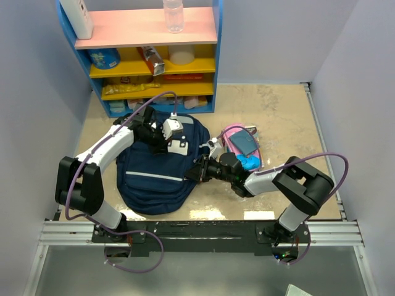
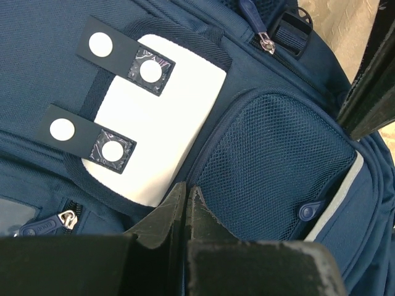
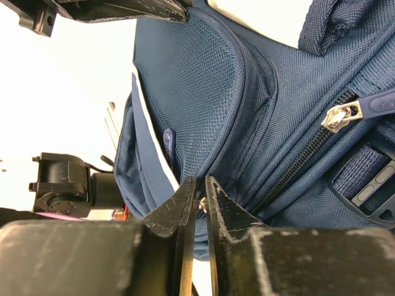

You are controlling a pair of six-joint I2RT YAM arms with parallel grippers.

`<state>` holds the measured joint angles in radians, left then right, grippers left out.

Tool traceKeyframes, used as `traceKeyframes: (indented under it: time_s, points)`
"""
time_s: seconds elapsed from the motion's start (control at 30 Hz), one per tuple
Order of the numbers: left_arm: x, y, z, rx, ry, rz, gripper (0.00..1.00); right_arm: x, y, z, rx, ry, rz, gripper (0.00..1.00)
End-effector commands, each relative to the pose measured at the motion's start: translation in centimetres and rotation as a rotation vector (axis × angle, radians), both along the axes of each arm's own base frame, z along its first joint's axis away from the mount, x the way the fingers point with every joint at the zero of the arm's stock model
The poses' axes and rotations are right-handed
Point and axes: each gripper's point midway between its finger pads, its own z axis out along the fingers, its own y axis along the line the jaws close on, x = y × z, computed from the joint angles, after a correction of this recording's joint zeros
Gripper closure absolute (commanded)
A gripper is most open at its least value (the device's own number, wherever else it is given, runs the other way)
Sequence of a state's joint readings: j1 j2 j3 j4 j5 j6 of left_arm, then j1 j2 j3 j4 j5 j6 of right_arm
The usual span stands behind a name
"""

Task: Pack the student bag
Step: Unzip the student bag at the center of the board.

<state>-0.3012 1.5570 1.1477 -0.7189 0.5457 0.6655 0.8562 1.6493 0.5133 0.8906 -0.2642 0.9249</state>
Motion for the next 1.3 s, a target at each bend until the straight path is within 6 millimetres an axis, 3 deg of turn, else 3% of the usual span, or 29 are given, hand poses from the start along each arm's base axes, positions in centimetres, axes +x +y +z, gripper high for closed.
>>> traceKeyframes:
  time_s: [0.0, 0.07, 0.13, 0.17, 0.2, 0.27, 0.37, 0.5, 0.73, 0.97, 1.27]
  points:
    - [1.7, -1.9, 3.8, -0.107, -0.126, -0.013, 1.0, -0.9, 0.3, 1.9, 0.05, -0.034, 0.034, 0.89]
    - [1.8, -1.9, 3.9, -0.107, -0.128, -0.012, 1.0, -0.9, 0.0, 1.7, 0.036, -0.034, 0.028, 0.91]
    - [2.0, -1.8, 3.8, -0.102, -0.13, -0.007, 1.0, -0.9, -0.3, 1.9, 0.015, -0.045, 0.023, 0.86]
    - [1.9, -1.8, 3.8, -0.102, -0.13, -0.007, 1.0, -0.8, -0.6, 1.9, -0.01, -0.077, 0.024, 0.69]
    - [2.0, -1.7, 3.8, -0.099, -0.132, -0.007, 1.0, -1.0, -1.1, 2.0, -0.05, -0.084, 0.024, 0.6]
    - [2.0, -1.7, 3.9, -0.095, -0.134, -0.008, 1.0, -0.5, -2.0, 2.0, -0.134, -0.175, 0.022, 0.49]
    - [1.9, -1.5, 3.6, -0.087, -0.127, -0.008, 1.0, 0.1, -3.6, 2.8, -0.235, -0.285, 0.013, 0.44]
    - [1.7, -1.6, 3.3, -0.086, -0.118, -0.01, 1.0, 0.8, -5.5, 2.3, -0.393, -0.374, 0.011, 0.46]
    - [1.6, -1.4, 3.2, -0.078, -0.118, -0.018, 1.0, 0.7, -7.0, 4.3, -0.561, -0.708, 0.096, 0.48]
    - [1.2, -1.4, 4.0, -0.08, -0.123, -0.037, 1.0, -0.5, -4.8, 4.1, -0.614, -0.889, 0.29, 0.51]
    - [0.6, -1.4, 4.9, -0.094, -0.146, -0.059, 1.0, -0.9, -3.5, 0.5, -0.579, -0.863, 0.336, 0.59]
